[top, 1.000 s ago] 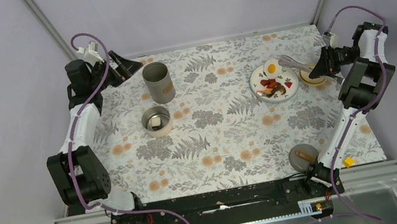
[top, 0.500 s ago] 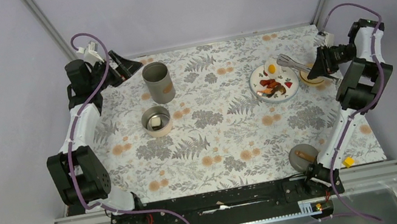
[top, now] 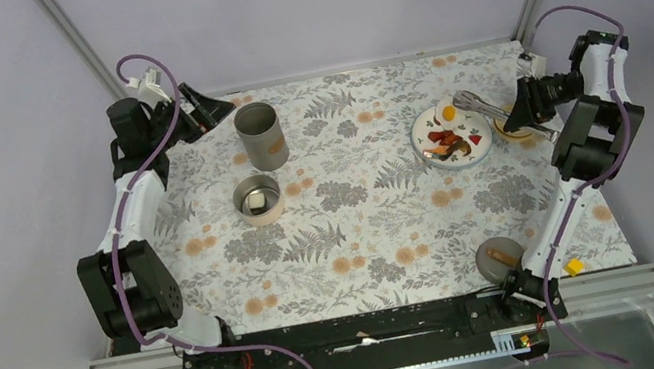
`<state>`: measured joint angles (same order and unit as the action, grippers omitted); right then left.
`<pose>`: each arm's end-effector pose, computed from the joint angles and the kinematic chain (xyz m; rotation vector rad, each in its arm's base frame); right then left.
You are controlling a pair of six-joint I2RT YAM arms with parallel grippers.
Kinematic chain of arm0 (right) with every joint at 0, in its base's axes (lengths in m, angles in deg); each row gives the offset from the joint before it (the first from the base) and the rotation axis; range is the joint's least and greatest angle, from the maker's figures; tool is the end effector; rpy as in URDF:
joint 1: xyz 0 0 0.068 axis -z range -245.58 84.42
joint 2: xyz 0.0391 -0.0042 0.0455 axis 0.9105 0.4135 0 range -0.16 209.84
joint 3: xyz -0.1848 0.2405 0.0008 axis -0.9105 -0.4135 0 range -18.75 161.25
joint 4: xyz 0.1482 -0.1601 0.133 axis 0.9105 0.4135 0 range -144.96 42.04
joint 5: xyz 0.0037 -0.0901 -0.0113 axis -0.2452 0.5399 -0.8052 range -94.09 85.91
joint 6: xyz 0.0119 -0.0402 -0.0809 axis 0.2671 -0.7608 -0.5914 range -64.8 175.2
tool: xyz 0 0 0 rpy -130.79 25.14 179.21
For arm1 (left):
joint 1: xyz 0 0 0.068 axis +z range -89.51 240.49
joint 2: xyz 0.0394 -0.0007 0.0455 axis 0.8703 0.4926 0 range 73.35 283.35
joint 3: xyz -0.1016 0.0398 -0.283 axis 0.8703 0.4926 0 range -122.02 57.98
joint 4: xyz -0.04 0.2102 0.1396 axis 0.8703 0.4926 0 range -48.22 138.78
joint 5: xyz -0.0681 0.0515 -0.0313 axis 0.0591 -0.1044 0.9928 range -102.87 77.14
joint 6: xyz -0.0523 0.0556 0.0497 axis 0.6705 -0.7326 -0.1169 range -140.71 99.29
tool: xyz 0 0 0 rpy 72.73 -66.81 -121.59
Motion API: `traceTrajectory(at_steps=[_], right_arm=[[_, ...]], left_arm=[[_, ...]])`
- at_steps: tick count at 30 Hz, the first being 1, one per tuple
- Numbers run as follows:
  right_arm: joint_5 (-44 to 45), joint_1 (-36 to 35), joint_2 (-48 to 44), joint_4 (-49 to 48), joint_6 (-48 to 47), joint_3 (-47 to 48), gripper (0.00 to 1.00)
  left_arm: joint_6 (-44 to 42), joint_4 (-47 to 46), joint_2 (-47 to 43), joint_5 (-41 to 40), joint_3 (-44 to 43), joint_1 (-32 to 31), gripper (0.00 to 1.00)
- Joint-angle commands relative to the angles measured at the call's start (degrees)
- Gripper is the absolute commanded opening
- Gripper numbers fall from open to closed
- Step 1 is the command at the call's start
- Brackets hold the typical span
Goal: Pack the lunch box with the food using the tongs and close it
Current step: Pick up the fake food from the plate.
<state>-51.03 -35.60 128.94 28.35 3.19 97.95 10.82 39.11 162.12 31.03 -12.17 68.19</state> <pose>0.4103 -0.1679 0.2211 -0.4288 2.4892 0.9100 0.3909 -0.0043 0.3530 -0.0891 1.8820 -0.9914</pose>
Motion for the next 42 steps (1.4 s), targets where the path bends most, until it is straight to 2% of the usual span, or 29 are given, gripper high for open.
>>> traceTrajectory(at_steps=[1, 26, 29, 36, 42], right_arm=[[-0.1, -1.7, -2.1, 1.5, 0.1, 0.7, 0.42], [6.9, -6.6, 1.8, 0.9, 3.4, 5.9, 0.41], [7.4, -6.6, 1.6, 0.5, 4.0, 6.5, 0.34], [5.2, -6.6, -0.9, 1.1, 6.0, 11.9, 0.03], [1.4, -7.9, -5.6, 1.5, 9.1, 16.3, 0.00]], left_arm=[[-0.3, -3.3, 0.0, 0.2, -0.7, 0.0, 0.99], [-0.4, -4.0, -0.8, 0.8, 0.8, 0.6, 0.99], [-0.9, -3.4, -1.2, 0.5, 1.2, 0.5, 0.99], [-0.5, -3.6, -2.1, 0.5, 1.9, 1.3, 0.99], [-0.6, -3.0, -3.1, 0.4, 1.7, 2.6, 0.99]])
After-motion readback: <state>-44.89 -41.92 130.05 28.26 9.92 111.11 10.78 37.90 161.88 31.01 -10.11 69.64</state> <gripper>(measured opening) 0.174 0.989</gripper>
